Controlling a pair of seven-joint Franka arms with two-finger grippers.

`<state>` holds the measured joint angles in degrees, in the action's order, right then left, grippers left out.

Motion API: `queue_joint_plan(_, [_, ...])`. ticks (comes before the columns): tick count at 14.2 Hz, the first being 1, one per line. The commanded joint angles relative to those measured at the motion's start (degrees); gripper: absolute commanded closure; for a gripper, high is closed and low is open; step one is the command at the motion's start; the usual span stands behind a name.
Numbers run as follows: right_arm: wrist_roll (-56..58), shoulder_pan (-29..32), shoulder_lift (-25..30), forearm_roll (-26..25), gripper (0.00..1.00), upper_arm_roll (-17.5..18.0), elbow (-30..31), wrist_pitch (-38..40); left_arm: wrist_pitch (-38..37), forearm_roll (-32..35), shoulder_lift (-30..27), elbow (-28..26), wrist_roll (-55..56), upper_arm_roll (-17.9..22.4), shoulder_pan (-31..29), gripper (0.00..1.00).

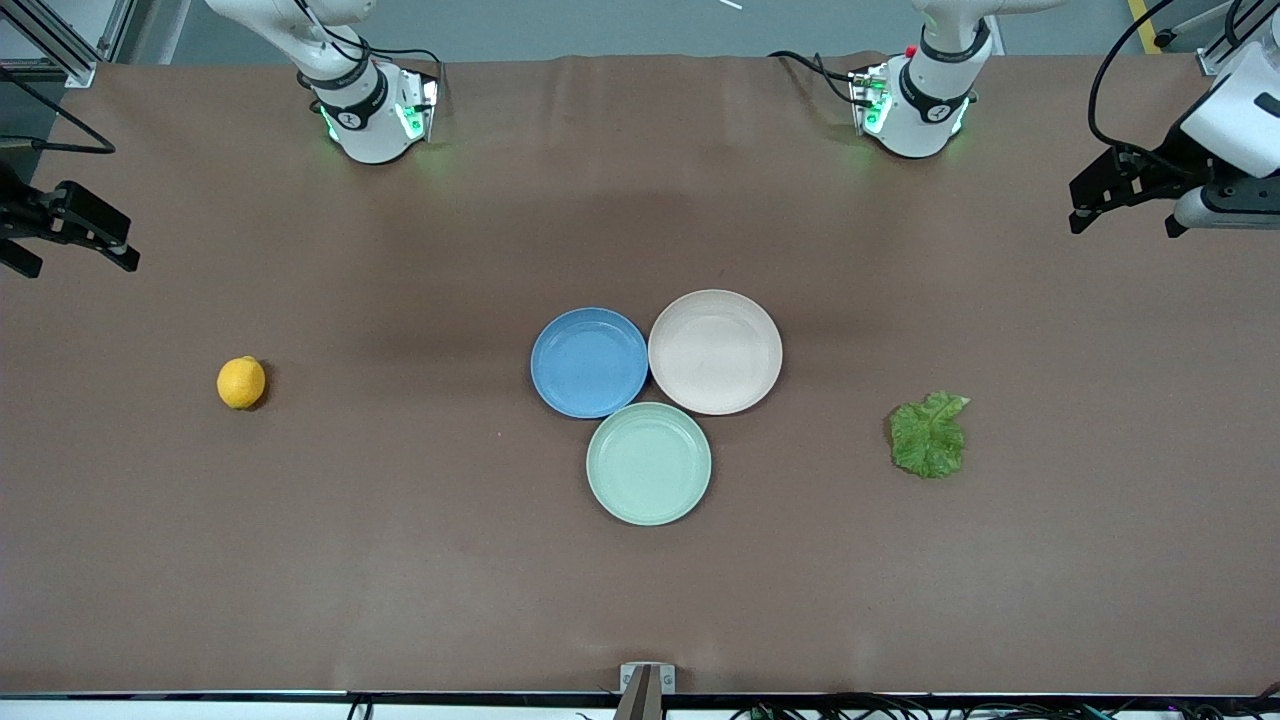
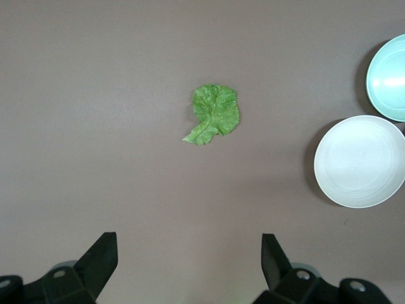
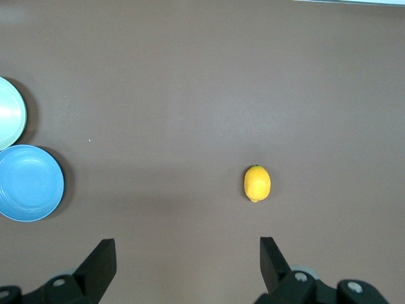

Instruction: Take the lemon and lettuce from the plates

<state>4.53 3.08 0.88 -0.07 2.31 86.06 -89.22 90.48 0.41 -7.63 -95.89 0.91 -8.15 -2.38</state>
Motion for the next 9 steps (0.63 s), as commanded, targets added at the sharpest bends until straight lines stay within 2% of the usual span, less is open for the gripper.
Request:
queue_joint_plan(1, [-0.05,-0.1,-0.61,-0.73,0.0,0.15,-1.16,0.27,0.84,-0.85,-0.38,0.17,-0.47,-0.12,-0.43,0.0])
queue_joint_plan(5, [-0.05,-0.1,-0.61,-0.73,0.0,0.15,-1.16,0.27,-1.79,-0.85,2.52,4.3,-0.47,0.23,-0.43,0.0])
queue_joint_plan(9, [-0.05,-0.1,-0.61,-0.73,0.0,0.15,-1.16,0.36,-2.33,-1.03,2.79,4.4,-0.47,0.32,-0.43,0.0])
